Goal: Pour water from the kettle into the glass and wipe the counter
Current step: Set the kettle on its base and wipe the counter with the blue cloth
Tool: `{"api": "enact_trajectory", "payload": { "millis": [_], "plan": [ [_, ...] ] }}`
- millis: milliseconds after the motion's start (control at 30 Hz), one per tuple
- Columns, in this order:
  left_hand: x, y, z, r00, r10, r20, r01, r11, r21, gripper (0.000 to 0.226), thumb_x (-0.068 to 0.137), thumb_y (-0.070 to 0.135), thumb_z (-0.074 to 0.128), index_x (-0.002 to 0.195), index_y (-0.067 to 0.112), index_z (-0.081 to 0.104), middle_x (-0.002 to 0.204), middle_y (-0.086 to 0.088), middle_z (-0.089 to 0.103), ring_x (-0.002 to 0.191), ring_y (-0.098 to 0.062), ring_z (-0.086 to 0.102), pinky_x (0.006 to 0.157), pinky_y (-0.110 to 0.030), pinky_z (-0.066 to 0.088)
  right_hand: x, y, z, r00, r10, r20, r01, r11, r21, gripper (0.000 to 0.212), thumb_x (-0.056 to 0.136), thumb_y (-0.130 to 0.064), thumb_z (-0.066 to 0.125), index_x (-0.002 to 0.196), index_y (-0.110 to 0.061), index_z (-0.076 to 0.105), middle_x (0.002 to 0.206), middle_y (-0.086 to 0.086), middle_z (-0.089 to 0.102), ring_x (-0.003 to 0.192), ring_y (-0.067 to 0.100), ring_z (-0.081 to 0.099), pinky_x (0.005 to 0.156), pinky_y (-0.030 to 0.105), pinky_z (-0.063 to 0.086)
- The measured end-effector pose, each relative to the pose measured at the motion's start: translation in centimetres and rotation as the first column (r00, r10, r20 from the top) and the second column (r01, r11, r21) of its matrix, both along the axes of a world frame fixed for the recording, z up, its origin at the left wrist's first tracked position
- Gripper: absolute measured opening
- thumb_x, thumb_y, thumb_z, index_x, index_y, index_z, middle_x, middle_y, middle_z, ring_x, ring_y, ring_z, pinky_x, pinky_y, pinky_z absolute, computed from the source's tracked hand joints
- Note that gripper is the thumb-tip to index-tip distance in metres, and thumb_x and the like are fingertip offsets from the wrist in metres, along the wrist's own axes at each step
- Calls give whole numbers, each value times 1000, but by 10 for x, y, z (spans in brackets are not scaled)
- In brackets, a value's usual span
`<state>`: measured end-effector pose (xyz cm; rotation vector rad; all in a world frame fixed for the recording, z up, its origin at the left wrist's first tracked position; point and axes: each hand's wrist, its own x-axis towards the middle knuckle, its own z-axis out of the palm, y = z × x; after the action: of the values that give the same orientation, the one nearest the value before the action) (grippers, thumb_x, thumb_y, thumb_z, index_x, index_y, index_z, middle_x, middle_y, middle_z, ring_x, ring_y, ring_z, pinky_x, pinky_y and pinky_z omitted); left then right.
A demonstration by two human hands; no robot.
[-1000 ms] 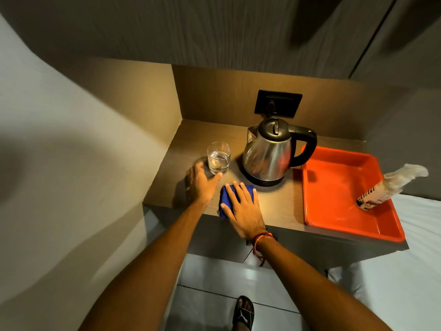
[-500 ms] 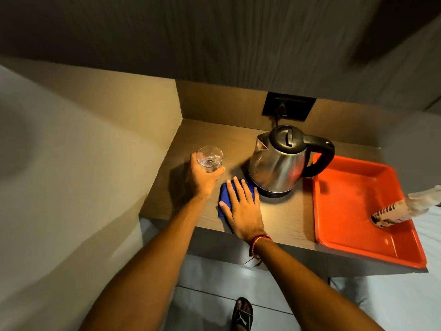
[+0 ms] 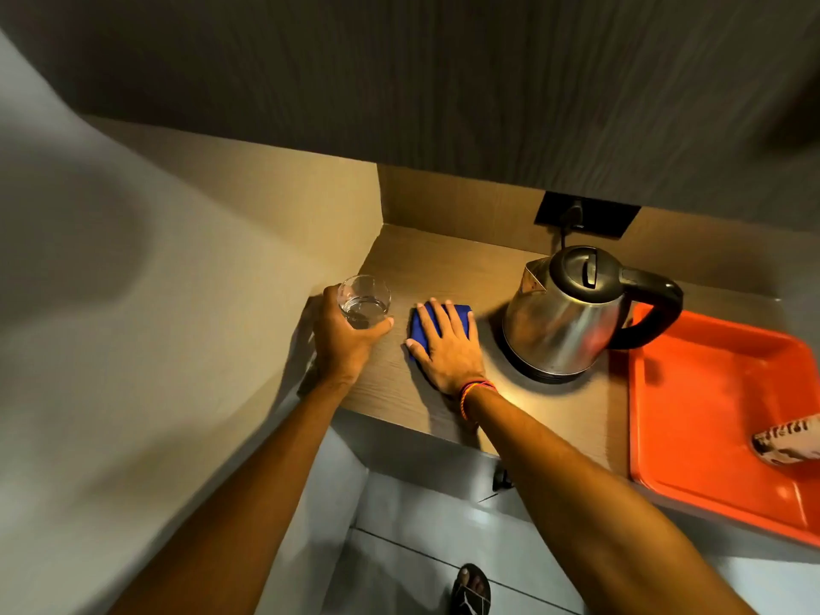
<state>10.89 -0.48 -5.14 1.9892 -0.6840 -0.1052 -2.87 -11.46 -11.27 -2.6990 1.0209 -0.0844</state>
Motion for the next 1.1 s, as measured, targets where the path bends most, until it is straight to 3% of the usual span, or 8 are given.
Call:
{"api": "enact_trajectory", "payload": {
  "millis": [67, 200, 367, 733, 933, 1033, 1100],
  "plan": [
    [-1, 3, 3, 1000, 1, 7, -1, 1000, -11, 84, 56, 32, 95, 127, 7, 56, 122, -13, 66, 107, -26, 65, 80, -30, 58, -1, 11, 1, 998, 58, 3, -58, 998, -22, 76, 95, -66, 14, 157, -23, 16, 164, 8, 21, 152, 31, 14, 120, 57, 9],
    [-10, 6, 7, 999, -40, -1, 40, 999, -11, 85, 61, 29, 94, 132, 7, 52, 127, -15, 65, 110, -25, 64, 78, -18, 51, -11, 49, -2, 990, 138, 33, -137, 990, -19, 75, 96, -65, 15, 157, -22, 20, 162, 10, 26, 151, 32, 19, 122, 56, 13],
    [-31, 8, 3, 995, -94, -34, 93, 995, -23, 85, 62, 22, 93, 133, 8, 50, 130, -14, 62, 110, -17, 58, 81, -20, 50, -47, 68, -6, 984, 171, 58, -168, 984, -52, 71, 99, -60, 25, 157, -21, 20, 163, 9, 26, 151, 29, 20, 123, 54, 10],
    [-105, -26, -21, 958, -181, -221, 177, 984, -36, 84, 58, 16, 94, 129, 12, 51, 128, -9, 61, 117, -23, 58, 89, -26, 49, -164, 70, -5, 996, -70, 62, 73, 996, -50, 69, 97, -59, 30, 157, -26, 18, 164, 2, 23, 152, 22, 16, 124, 48, 10],
    [-125, -33, -22, 938, -156, -311, 168, 986, 12, 81, 62, 16, 93, 131, 12, 51, 126, -9, 62, 107, -19, 60, 71, -15, 49, -193, 67, -7, 982, -186, 41, 186, 983, -1, 73, 96, -62, 28, 158, -28, 11, 166, -1, 13, 154, 20, 7, 124, 50, 7],
    [-125, -34, -24, 939, -136, -317, 152, 988, 26, 85, 61, 16, 93, 134, 13, 50, 129, -9, 61, 116, -23, 60, 86, -30, 55, -190, 67, -2, 977, -206, 59, 200, 976, 87, 71, 97, -64, 17, 158, -29, 10, 166, -4, 6, 154, 19, 0, 124, 50, 3],
    [-125, -35, -24, 936, -129, -327, 148, 988, 35, 89, 59, 17, 94, 135, 12, 48, 130, -10, 61, 121, -26, 58, 95, -38, 54, -191, 64, 3, 976, -188, 108, 174, 976, 132, 67, 99, -55, 15, 157, -23, 15, 166, 0, 8, 154, 20, 1, 123, 53, 7]
  ]
}}
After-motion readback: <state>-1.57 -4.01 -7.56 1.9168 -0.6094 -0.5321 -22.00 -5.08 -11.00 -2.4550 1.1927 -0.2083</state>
